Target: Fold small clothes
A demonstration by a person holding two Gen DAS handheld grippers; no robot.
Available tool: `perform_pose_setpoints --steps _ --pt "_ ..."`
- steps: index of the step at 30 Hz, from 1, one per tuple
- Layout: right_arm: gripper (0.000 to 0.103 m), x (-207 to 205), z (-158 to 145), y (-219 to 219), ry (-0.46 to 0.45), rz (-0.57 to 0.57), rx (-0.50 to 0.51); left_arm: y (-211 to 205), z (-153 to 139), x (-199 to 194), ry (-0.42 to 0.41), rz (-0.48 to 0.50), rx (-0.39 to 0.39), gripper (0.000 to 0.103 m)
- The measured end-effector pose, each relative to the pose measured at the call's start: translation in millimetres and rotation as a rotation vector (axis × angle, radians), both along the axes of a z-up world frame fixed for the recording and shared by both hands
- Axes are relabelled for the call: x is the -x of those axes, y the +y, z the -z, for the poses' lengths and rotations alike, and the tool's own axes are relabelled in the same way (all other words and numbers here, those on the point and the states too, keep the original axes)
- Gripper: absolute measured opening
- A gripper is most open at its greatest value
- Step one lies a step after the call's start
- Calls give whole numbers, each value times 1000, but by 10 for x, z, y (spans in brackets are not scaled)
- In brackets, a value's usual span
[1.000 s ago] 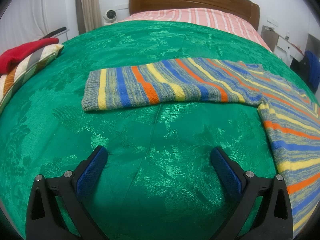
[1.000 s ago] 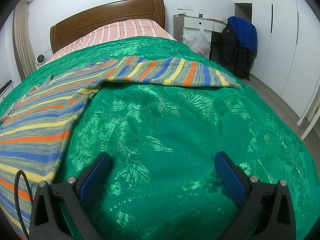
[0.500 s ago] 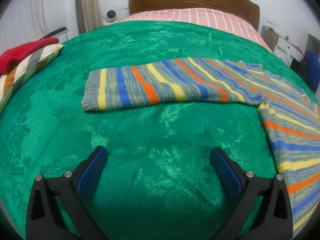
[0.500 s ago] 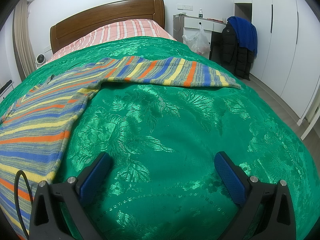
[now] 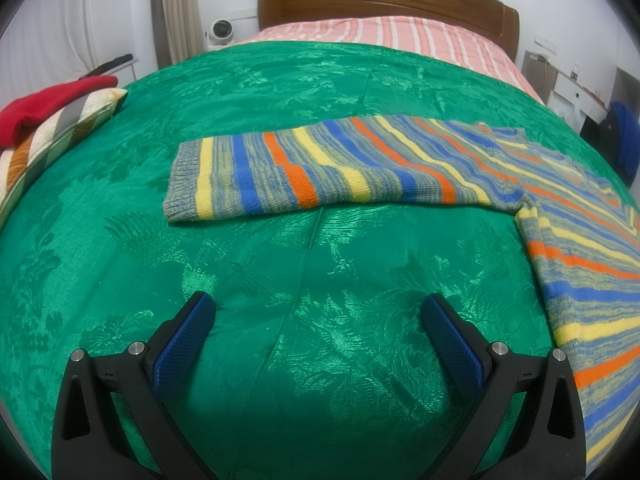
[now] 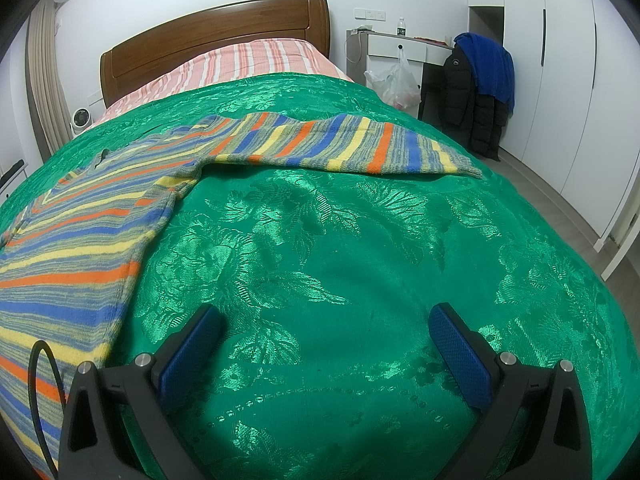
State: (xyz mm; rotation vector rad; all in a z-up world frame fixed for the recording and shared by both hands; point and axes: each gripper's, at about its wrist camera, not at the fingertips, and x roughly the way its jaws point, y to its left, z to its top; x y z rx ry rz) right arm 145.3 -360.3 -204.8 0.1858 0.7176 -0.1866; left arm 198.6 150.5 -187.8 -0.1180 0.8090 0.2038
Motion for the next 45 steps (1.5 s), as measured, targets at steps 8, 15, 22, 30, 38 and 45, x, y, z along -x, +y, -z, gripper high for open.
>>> perform_pose_setpoints --steps 8,15,22,30,38,45 --pt "103 -1 0 -1 0 0 0 0 0 0 0 0 0 103" --pt "103 -1 1 2 0 0 0 0 0 0 0 -1 0 103" --pt "103 -2 1 0 0 0 0 2 1 2 -1 -1 0 103" --pt "103 -1 2 5 0 1 2 0 0 1 -1 -1 0 103" --pt "102 62 -274 -216 -8 -31 -143 -2 1 0 -2 -2 -3 103" --pt "102 -92 -512 -1346 -112 26 -559 0 5 6 -3 -3 -8 103"
